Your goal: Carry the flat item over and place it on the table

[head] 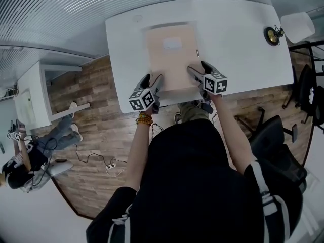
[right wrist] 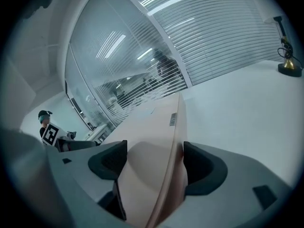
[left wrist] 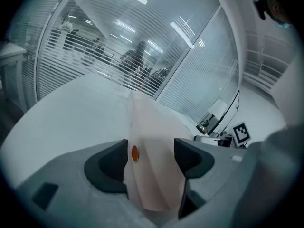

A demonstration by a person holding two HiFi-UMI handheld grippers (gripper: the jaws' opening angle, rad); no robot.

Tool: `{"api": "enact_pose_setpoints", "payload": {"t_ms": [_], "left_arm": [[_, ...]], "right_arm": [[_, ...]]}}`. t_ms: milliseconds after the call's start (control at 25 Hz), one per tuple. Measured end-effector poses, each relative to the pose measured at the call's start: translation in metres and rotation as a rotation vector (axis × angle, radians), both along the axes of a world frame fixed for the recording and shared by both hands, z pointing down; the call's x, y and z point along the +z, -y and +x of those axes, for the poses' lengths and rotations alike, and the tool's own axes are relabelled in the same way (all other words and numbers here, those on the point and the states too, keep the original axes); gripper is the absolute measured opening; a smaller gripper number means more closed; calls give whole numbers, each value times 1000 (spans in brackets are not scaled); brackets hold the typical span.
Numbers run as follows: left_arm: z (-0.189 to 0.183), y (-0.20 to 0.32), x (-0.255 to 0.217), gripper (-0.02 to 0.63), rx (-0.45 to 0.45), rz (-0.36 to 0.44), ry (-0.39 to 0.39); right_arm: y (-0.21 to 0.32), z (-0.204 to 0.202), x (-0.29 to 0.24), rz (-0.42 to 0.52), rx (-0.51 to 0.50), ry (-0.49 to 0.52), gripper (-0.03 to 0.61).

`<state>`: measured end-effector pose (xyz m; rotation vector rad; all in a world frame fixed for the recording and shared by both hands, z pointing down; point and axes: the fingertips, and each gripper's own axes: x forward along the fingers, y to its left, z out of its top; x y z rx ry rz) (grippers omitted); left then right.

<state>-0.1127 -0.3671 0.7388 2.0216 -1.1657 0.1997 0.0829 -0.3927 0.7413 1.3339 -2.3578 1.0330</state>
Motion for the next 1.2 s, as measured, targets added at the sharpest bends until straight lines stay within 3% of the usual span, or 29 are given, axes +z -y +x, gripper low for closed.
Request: {"api": "enact_pose_setpoints", "payload": {"t_ms": [400,760,920,1200], "left_arm": [[-12,-8,-48,304,0,157,82],[16,-7,-103,304,53,328,122],[21,-9,-131,303,38,417,130],[28,-16,-178,293,1,583,234]], "right_arm": [[-9,0,-47,156,-7,-61,334],[-22,-15,-87,291,-54,-97,334],[-33,-21,-111,362,-52,-120,334],[-48,-29,-161,485,-56,-137,334]]}}
